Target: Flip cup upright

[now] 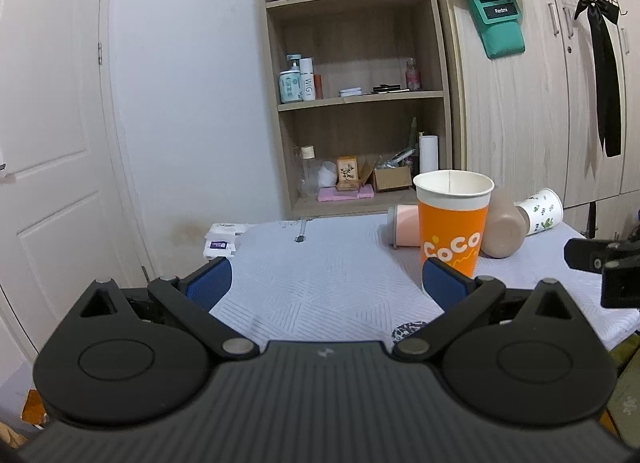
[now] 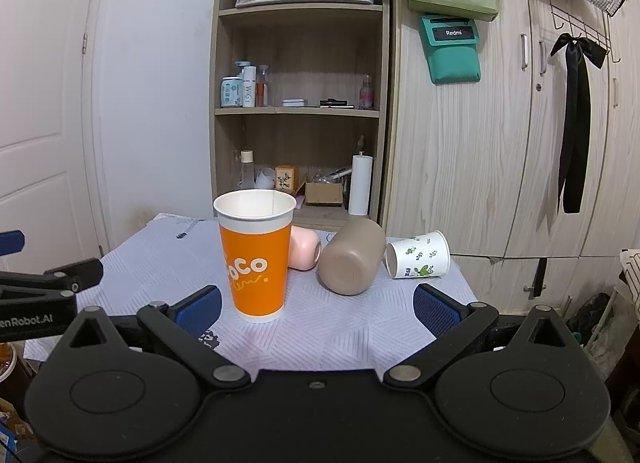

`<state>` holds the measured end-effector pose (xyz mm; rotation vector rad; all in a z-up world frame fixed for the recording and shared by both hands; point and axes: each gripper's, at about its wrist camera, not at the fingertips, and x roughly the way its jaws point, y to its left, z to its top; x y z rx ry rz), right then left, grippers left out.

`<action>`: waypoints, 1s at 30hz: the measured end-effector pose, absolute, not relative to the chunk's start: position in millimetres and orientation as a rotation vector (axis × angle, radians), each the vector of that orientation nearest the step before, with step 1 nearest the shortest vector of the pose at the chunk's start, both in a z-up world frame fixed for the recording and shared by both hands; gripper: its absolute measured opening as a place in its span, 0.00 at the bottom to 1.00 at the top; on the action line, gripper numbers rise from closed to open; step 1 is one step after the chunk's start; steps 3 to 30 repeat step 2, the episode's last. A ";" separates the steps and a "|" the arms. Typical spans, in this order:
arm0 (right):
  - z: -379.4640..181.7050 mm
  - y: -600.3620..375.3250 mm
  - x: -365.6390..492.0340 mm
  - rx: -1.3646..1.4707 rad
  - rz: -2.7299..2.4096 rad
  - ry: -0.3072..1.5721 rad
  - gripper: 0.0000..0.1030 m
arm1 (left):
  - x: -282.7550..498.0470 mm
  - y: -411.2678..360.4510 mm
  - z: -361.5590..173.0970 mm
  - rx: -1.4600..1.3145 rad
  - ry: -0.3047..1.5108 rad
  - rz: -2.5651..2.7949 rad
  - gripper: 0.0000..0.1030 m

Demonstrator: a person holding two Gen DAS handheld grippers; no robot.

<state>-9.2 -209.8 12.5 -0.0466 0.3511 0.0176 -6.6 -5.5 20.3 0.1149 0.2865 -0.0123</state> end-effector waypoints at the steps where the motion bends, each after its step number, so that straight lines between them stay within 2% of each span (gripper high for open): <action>1: 12.8 -209.8 -8.7 -0.046 0.017 0.352 1.00 | -6.1 -4.8 20.8 0.110 0.289 -0.015 1.00; 30: 12.6 -210.0 -8.6 -0.047 0.017 0.353 1.00 | -5.4 -4.5 21.2 0.105 0.293 -0.019 1.00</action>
